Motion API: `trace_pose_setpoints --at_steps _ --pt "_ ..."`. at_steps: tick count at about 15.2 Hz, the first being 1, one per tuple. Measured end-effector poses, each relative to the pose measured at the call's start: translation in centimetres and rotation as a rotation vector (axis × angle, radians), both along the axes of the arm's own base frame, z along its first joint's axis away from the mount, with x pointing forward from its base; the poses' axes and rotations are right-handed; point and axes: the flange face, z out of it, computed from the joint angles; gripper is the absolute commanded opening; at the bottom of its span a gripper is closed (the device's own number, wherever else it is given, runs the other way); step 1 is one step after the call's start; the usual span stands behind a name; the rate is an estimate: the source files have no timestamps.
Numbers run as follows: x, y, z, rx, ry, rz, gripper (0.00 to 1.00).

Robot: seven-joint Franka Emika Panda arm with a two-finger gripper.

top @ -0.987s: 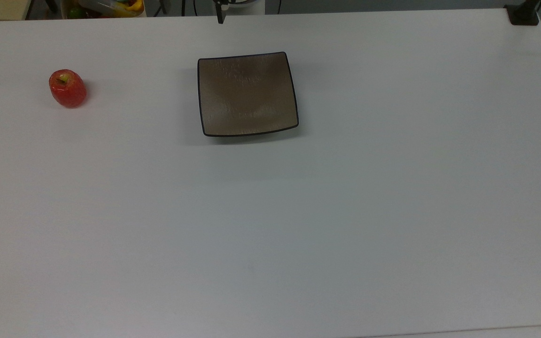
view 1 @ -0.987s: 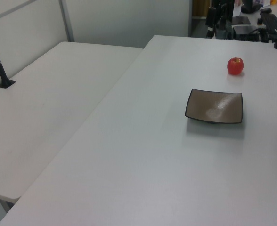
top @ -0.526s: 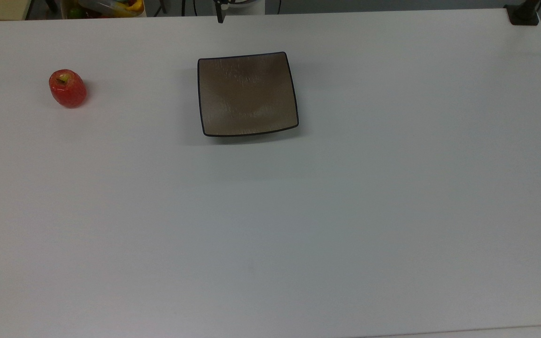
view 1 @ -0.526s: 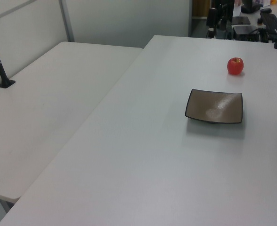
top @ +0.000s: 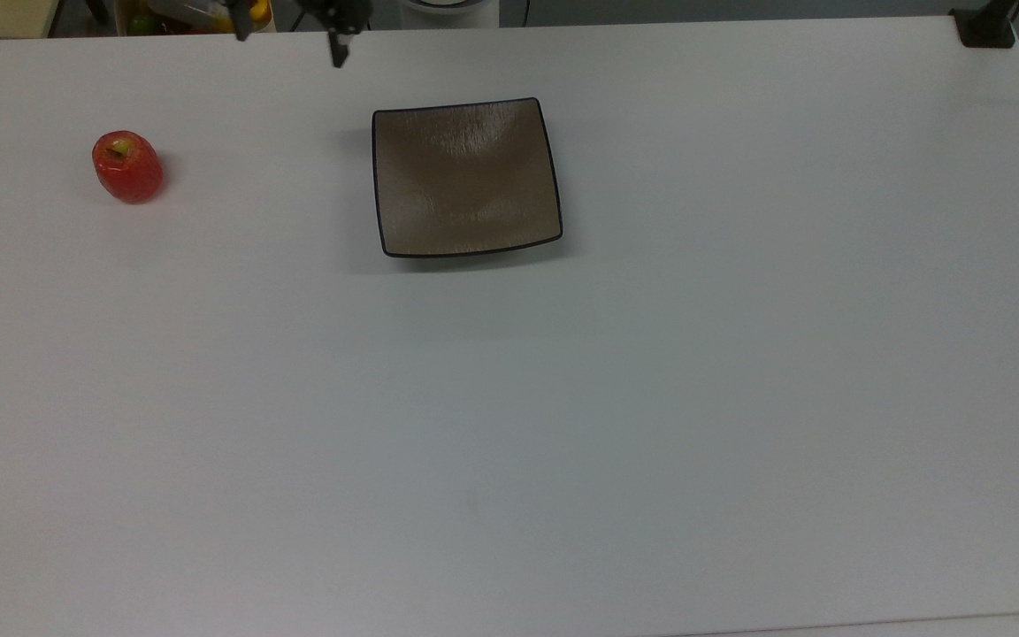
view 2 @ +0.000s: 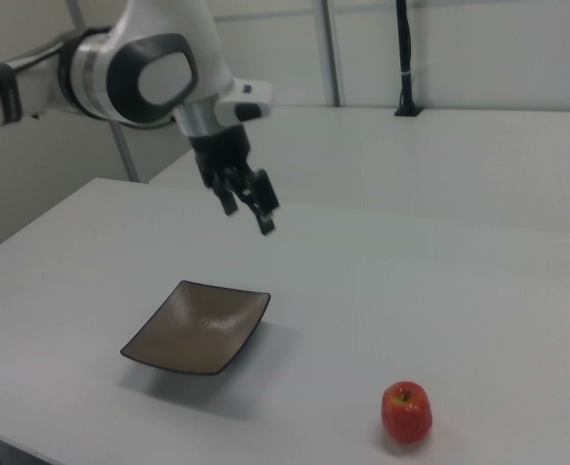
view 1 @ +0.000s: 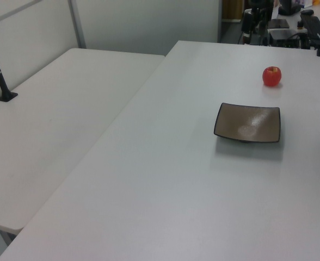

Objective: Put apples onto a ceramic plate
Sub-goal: 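Move the open gripper over the red apple and lower it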

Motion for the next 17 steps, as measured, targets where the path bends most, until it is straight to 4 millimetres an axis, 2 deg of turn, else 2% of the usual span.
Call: trace_pose_setpoints --at_steps 3,4,5,6,8,10,12,15,17 --pt "-1.2 -5.5 -2.0 -0.042 0.039 0.028 1.0" --pt "-1.9 -8.4 -2.6 -0.046 0.049 0.039 1.0" --pt "-2.4 -10.2 -2.9 -0.051 0.052 0.05 1.0" --pt "-3.2 -12.8 -3.5 -0.06 0.05 0.068 1.0" --pt "-4.1 -15.7 -4.8 -0.068 0.047 0.099 1.0" --pt "-4.3 -17.5 -7.3 -0.082 0.044 0.137 1.0" --pt "-3.4 -18.7 -11.4 -0.109 0.05 0.167 1.0" --pt "-2.4 -19.7 -15.0 -0.13 0.074 0.177 1.0" --pt "-2.1 -20.1 -16.5 -0.139 0.089 0.18 1.0"
